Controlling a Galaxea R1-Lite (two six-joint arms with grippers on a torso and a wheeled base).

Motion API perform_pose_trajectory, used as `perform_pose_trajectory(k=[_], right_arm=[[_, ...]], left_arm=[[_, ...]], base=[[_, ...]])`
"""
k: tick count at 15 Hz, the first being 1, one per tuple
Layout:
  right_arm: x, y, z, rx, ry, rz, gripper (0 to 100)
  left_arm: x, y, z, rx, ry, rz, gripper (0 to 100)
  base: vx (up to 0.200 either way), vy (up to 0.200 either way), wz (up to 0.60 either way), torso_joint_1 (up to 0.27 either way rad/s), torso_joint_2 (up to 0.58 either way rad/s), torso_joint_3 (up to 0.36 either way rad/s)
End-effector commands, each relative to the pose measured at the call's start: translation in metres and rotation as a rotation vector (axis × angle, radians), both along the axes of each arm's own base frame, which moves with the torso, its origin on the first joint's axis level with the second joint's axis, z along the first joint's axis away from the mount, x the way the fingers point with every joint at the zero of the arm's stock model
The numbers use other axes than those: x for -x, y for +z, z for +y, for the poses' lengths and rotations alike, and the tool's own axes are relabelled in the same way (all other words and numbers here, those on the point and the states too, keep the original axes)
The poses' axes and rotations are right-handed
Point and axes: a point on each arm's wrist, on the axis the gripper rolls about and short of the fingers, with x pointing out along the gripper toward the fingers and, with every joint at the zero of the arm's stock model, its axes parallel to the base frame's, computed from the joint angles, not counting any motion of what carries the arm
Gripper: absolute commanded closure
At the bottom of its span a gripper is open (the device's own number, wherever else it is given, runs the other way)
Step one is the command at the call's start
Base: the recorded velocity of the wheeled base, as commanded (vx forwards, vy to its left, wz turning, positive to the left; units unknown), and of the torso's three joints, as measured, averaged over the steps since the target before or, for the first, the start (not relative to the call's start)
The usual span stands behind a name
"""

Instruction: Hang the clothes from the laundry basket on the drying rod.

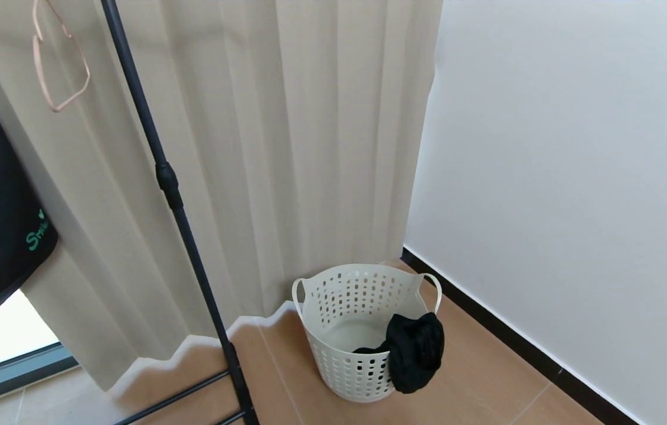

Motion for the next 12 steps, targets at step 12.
perform_pose_trajectory(k=[12], right_arm=[[-0.0001, 0.0001, 0.0000, 0.000, 0.001, 0.001, 0]], left_arm=[[-0.0001, 0.0000, 0.0000, 0.000, 0.000, 0.002, 0]], base=[[0.000, -0.050, 0.00, 0.003, 0.00, 0.001]])
